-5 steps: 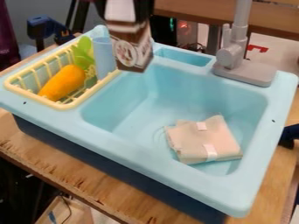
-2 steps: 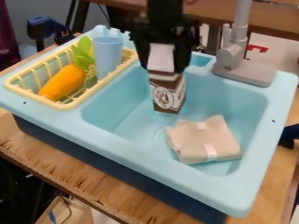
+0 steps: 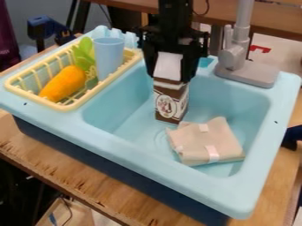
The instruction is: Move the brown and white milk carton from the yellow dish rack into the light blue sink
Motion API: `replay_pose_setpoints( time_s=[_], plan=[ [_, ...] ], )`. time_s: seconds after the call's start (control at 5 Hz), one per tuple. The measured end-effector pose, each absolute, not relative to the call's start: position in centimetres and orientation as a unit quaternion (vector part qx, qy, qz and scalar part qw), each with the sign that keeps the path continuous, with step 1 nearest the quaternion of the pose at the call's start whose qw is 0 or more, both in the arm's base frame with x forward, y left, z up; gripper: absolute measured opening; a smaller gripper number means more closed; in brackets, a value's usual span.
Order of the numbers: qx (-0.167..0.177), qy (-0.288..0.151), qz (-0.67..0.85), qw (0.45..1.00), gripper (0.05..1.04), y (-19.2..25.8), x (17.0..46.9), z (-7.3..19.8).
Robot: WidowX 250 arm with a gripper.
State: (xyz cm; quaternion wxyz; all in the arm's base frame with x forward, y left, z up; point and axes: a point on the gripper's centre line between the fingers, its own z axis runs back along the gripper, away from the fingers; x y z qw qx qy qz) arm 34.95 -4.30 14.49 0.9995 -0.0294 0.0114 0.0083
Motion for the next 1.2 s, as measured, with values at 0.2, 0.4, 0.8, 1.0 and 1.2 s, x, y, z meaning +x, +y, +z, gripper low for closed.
replay_pose_setpoints(
  time_s=[0.2,0.4,0.8,1.0,1.2],
  plan=[
    [-0.001,0.016,-0.011,1.0,1.01,-5.2,35.2,14.7],
    [0.007,0.013,-0.015,1.0,1.005,-5.9,34.8,14.9],
    [0.014,-0.044,-0.016,0.999,1.001,-6.7,30.9,18.3],
    [0.02,-0.059,-0.009,0.998,1.001,-6.5,28.9,19.7],
    [0.031,-0.047,-0.001,0.998,1.001,-6.0,27.4,20.5]
  ],
)
